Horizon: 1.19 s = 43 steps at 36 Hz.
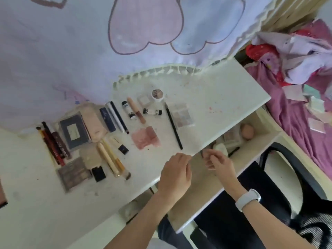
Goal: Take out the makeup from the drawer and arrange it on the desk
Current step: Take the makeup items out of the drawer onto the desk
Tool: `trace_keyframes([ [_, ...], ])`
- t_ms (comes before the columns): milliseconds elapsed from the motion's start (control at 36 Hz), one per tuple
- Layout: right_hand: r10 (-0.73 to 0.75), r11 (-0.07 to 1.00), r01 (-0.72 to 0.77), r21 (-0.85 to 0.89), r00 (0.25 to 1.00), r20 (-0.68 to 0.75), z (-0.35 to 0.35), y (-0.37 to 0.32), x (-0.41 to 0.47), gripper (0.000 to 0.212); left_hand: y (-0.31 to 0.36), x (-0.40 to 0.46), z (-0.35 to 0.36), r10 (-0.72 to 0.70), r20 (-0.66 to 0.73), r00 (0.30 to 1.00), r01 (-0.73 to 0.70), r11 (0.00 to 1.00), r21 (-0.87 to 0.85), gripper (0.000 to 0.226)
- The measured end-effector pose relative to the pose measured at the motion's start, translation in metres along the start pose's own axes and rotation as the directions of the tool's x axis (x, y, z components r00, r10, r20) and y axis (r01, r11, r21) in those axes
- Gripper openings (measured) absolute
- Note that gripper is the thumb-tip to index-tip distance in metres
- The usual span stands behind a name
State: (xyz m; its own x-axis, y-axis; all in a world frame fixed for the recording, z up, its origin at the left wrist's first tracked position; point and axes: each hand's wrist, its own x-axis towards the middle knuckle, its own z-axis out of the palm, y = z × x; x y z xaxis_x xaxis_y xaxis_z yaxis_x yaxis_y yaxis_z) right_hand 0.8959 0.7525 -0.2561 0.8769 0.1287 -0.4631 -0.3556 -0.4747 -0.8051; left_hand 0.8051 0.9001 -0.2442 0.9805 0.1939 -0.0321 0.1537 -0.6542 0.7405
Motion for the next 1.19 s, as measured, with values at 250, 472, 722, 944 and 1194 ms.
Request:
trace_keyframes([
  [250, -0.058, 0.77, 0.047, -0.636, 0.998, 0.003, -0.084, 0.082, 0.077, 0.031, 0.007, 0.043, 0.138, -0.082, 0.298, 0.951, 0.043, 0.99, 0.138, 0.037],
  [472, -0.115, 0.471, 0.146, -0.87, 0.988, 0.103, -0.071, 0.102, 0.148, 0.057, -0.023, 0.101, 0.202, -0.109, 0.302, 0.947, -0.035, 0.9, 0.434, 0.071],
  [722, -0.122, 0.55, 0.231, -0.803, 0.973, 0.196, -0.078, 0.108, 0.162, 0.052, -0.026, 0.111, 0.226, -0.182, 0.162, 0.97, 0.064, 0.83, 0.554, 0.049],
  [944, -0.21, 0.629, 0.272, -0.728, 0.961, 0.178, -0.1, 0.103, 0.146, 0.041, -0.009, 0.092, 0.218, -0.238, 0.233, 0.943, 0.158, 0.936, 0.316, 0.071],
  [1194, -0.246, 0.885, 0.267, -0.381, 0.964, 0.104, -0.119, 0.076, 0.108, 0.041, 0.011, 0.068, 0.171, -0.195, 0.243, 0.95, 0.167, 0.977, 0.134, 0.012],
])
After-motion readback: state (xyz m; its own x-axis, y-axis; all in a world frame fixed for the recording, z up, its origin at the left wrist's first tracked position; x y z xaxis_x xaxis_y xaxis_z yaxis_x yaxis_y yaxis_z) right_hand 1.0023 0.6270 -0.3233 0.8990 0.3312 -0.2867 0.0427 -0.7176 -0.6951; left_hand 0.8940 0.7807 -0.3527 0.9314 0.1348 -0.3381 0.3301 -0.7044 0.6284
